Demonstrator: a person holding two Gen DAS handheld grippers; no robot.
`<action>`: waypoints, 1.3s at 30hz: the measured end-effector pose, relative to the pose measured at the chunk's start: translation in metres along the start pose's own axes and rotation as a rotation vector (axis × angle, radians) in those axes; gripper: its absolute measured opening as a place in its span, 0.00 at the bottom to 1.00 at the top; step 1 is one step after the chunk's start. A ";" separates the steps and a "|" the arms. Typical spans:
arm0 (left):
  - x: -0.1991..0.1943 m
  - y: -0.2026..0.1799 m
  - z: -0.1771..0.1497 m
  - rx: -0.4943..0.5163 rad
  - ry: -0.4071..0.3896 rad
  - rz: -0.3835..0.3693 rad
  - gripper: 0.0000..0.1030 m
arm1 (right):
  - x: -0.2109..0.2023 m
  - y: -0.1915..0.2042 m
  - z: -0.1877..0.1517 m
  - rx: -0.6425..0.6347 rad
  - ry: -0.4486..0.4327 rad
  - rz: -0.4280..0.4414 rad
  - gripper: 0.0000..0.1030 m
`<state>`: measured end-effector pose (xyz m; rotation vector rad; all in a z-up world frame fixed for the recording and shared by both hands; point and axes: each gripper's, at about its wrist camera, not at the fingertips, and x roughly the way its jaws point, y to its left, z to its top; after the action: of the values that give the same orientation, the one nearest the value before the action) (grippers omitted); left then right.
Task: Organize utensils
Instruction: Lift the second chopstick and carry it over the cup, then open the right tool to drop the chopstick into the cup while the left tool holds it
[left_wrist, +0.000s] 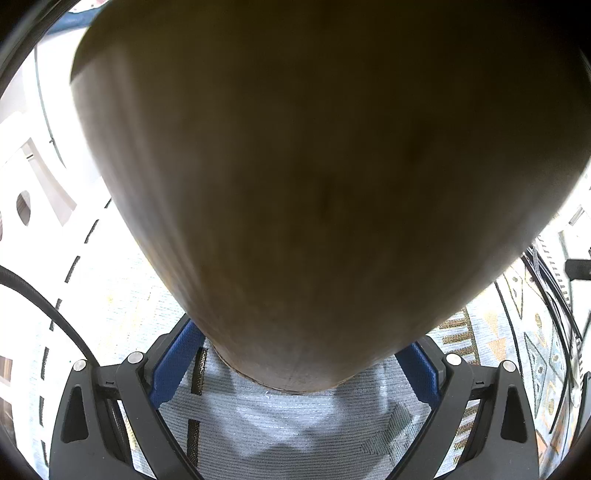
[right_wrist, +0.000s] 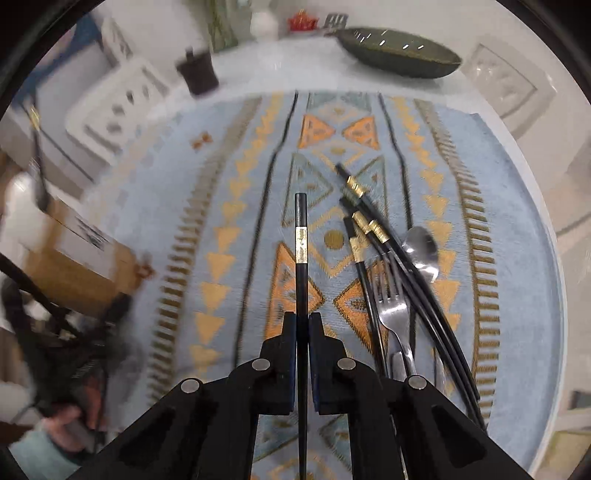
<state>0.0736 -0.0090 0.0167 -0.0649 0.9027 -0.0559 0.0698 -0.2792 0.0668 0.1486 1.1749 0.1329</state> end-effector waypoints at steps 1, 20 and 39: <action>0.000 0.000 0.000 0.000 0.000 0.000 0.95 | -0.003 0.005 0.002 0.018 -0.021 0.013 0.05; 0.000 0.000 0.000 0.000 0.000 0.000 0.95 | -0.166 0.071 0.069 -0.025 -0.507 0.220 0.05; 0.000 -0.001 0.000 0.000 0.000 0.000 0.95 | -0.090 0.176 0.124 -0.007 -0.517 0.345 0.05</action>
<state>0.0737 -0.0096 0.0168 -0.0651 0.9028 -0.0555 0.1455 -0.1284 0.2283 0.3568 0.6257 0.3794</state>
